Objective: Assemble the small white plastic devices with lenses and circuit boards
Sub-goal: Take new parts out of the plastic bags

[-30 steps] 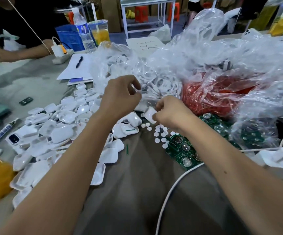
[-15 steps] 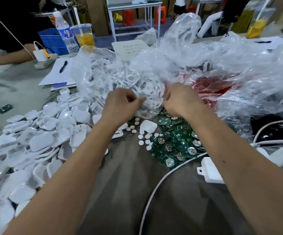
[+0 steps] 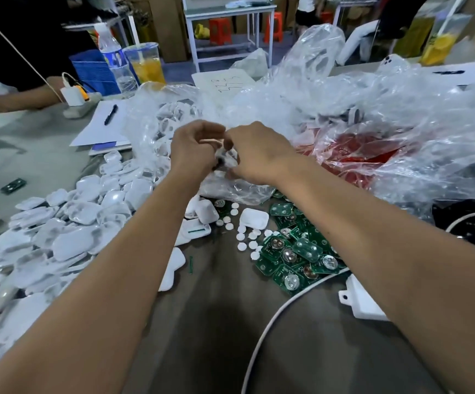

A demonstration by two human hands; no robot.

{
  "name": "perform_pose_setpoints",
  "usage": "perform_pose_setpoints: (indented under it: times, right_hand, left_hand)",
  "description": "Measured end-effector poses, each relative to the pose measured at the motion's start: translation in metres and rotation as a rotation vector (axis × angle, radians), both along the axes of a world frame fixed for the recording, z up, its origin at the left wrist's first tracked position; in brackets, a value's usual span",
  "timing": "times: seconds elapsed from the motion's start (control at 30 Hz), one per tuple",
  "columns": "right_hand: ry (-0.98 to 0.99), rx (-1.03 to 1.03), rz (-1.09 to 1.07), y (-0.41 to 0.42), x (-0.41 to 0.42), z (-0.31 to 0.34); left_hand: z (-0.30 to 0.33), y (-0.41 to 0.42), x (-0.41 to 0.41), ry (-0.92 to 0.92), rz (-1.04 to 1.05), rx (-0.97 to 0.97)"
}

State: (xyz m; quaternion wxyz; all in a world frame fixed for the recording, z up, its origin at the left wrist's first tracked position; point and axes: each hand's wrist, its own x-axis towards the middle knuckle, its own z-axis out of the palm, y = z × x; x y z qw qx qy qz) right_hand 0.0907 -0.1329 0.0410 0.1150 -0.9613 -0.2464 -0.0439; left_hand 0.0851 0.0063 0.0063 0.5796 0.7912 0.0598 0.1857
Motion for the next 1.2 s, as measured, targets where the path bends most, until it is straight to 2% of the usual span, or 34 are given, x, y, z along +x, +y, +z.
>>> perform_pose_setpoints:
  times: [0.07,0.13,0.17,0.23,0.33,0.4,0.5,0.67,0.8,0.9,1.0,1.13,1.2]
  right_hand:
    - [-0.026,-0.004,-0.064,-0.004,0.004,-0.005]
    - [-0.059,-0.023,-0.158,-0.01,0.007,-0.008]
    - [-0.077,-0.042,-0.218,-0.013,0.009,-0.009]
    - [-0.094,-0.046,-0.335,-0.021,0.012,-0.01]
    - [-0.051,-0.008,-0.422,-0.028,0.015,-0.008]
    - [-0.014,0.02,-0.424,-0.027,0.017,-0.006]
    - [0.014,0.025,-0.409,-0.025,0.015,-0.004]
    - [0.081,-0.014,-0.364,-0.024,0.01,-0.003]
    - [0.133,-0.065,-0.311,-0.021,0.007,0.002]
    - [0.163,-0.108,-0.288,-0.021,0.006,0.005]
    - [0.173,-0.124,-0.28,-0.023,0.006,0.005]
    - [0.102,-0.109,-0.27,-0.027,0.003,0.005]
    - [0.031,-0.094,-0.269,-0.029,0.001,0.011]
  left_hand:
    - [0.005,-0.002,-0.002,-0.104,-0.083,-0.183]
    - [0.009,0.0,-0.006,-0.177,-0.024,-0.216]
    - [0.01,0.003,-0.009,-0.193,0.051,-0.169]
    - [0.01,0.01,-0.012,-0.151,0.16,0.051]
    - [0.003,0.013,-0.012,0.137,0.095,0.499]
    - [-0.004,0.012,-0.012,0.207,0.054,0.66]
    - [-0.011,0.011,-0.01,0.145,-0.013,0.747]
    - [-0.009,0.006,-0.004,0.172,-0.117,0.749]
    - [-0.001,0.0,-0.005,0.233,-0.107,0.941]
    - [0.007,-0.002,-0.01,0.324,-0.132,0.927]
    - [0.021,0.0,-0.016,0.311,-0.095,0.828]
    - [0.039,-0.006,-0.03,0.077,0.112,0.613]
    - [0.044,-0.018,-0.037,-0.007,0.123,0.537]
